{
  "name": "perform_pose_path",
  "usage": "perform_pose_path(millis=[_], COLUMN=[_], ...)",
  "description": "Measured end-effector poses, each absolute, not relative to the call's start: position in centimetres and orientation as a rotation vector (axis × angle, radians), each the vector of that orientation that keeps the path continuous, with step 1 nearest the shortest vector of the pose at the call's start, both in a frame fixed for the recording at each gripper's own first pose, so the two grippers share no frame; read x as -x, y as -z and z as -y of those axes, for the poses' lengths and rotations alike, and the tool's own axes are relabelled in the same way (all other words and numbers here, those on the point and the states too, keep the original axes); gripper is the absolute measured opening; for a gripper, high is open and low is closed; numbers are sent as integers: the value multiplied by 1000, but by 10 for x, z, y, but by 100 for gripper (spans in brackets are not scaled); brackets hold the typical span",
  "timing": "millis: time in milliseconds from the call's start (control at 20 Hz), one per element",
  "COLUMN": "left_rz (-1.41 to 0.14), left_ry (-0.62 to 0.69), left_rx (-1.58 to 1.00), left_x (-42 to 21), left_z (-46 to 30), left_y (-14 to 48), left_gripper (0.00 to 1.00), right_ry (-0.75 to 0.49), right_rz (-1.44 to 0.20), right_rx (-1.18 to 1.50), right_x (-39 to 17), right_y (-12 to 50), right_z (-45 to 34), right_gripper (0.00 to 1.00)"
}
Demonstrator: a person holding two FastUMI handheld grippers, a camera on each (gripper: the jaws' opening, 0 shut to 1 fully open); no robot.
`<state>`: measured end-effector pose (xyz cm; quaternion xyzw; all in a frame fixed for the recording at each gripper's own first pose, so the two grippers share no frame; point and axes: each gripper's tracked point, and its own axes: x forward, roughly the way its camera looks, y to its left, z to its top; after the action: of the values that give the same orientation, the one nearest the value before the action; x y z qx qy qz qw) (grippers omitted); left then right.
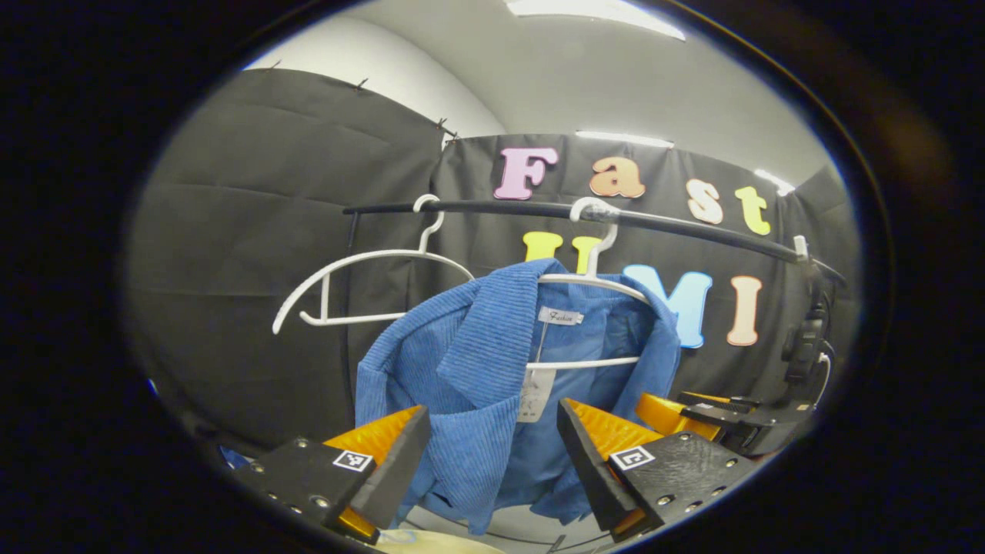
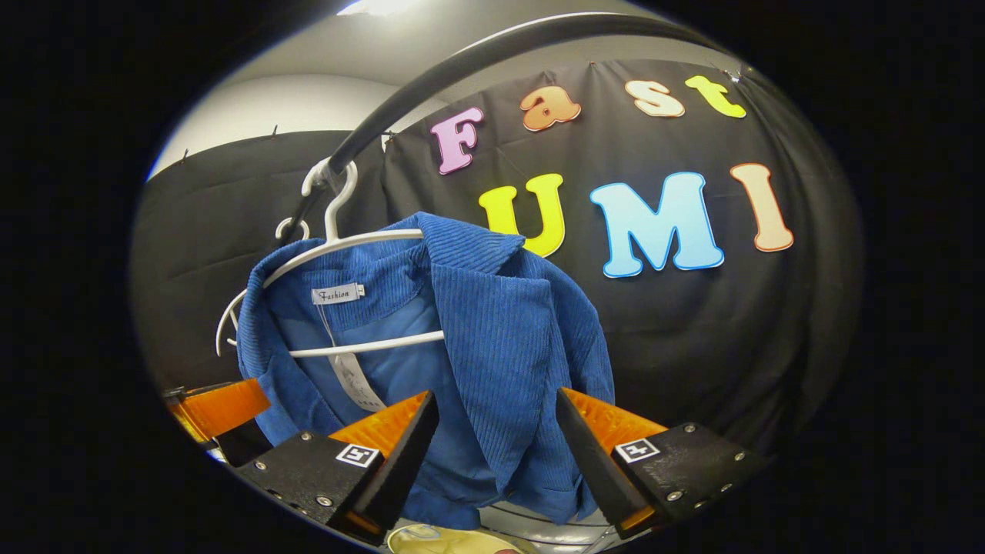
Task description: Grasp the clothes on the hanger with both hands and then place them into the laundry hamper below.
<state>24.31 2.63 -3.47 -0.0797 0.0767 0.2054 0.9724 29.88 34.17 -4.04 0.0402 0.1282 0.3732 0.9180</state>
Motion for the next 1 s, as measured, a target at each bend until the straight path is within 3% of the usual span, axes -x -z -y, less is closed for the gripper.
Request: perform_pose_path(millis=[200,250,300,600,650,750,950,1000], left_rz=[-151,-150,-151,-175,-167,-168,-180,-179], left_ry=[-479,-503,-519,-525,-521,-519,-528,-529], left_rx=[131,118,113,139,145,155,165,161], left_x=[-254,-255,-258,-275,-277,-282,-289,-291], left_z=[-38,-44,-48,-62,-63,-65,-63,-63], left_y=[36,38,40,54,53,56,65,65], left_gripper=[94,94,94,95,95,95,95,87], right_ry=[-799,-796,-785,-724,-723,-717,-745,-750], right_rz=[-279,-270,-253,-228,-228,-229,-233,-234], right_rx=[-81,-79,-73,-74,-83,-70,-51,-52], right_x=[-304,-308,-312,-329,-330,-335,-340,-341], right_y=[47,47,46,47,47,50,54,56], right_z=[-359,-361,-362,-365,-366,-366,-377,-379], right_gripper=[95,91,95,95,91,95,87,86])
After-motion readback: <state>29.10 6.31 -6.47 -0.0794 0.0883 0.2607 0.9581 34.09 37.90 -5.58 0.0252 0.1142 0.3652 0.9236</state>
